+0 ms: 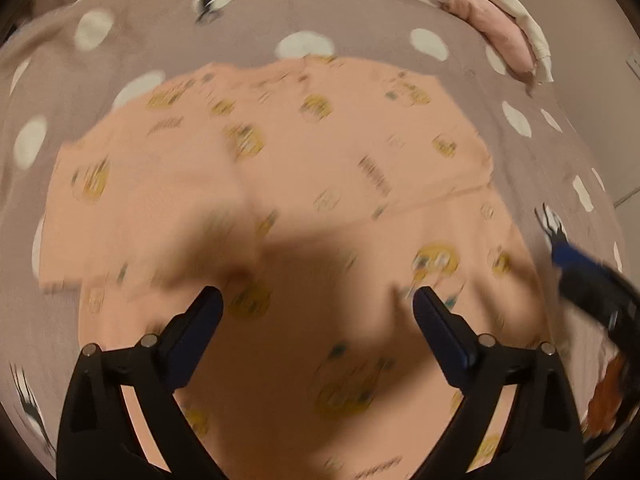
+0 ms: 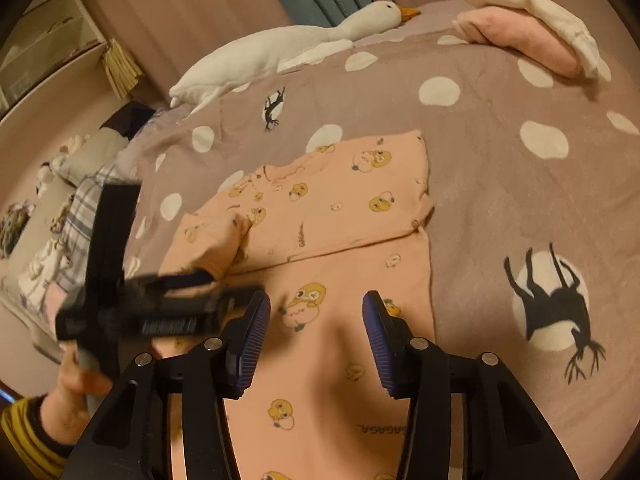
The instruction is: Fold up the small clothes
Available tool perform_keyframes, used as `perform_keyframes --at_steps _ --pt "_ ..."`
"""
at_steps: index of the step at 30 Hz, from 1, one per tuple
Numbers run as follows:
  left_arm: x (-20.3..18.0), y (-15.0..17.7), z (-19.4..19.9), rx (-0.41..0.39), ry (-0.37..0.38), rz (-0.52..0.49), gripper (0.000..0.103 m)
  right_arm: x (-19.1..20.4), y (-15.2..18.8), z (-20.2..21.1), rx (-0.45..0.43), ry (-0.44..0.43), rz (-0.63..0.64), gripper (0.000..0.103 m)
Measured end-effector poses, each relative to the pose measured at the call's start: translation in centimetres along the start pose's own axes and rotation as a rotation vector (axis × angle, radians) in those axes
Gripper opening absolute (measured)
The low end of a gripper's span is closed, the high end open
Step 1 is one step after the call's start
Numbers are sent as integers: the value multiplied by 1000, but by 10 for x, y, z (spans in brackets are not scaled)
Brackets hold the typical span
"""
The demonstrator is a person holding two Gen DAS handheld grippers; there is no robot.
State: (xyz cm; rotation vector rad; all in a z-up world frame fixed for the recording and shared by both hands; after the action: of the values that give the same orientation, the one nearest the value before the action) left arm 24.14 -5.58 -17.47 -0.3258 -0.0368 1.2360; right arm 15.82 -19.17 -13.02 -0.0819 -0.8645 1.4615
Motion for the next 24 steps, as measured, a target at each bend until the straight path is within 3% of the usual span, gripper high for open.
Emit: perform_keyframes --at_steps 3,9,15,18,21,22,23,24 --pt "26 27 12 -35 73 65 96 14 -4 -10 10 -15 44 48" --pt "90 76 36 -83 17 190 96 75 -13 -54 67 -14 231 48" --pt "118 95 59 -140 52 285 96 149 -25 -95 100 -26 448 48" --pt "123 99 64 -156 88 322 96 175 -25 -126 153 27 546 48" --pt "125 101 67 -165 104 329 96 175 -19 -148 204 109 607 48" --pt "125 101 68 -167 109 331 96 173 -16 -152 207 142 629 44" --pt "127 103 69 -168 113 333 96 169 -16 -156 199 189 647 25" --pt "127 103 69 -170 119 336 96 167 -18 -157 201 190 642 14"
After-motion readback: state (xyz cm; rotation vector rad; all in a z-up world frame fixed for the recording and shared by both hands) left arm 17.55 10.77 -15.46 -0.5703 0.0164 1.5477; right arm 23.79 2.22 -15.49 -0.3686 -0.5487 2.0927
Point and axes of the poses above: each gripper's, at about its wrist camera, not at the fingertips, and z roughly against the way its jaws point, x to its left, y to its underside, the point moved 7 cm from there along -z, roughly the way its jaws point, and after that the axes turned 10 degrees about x, right-handed, at the moved point
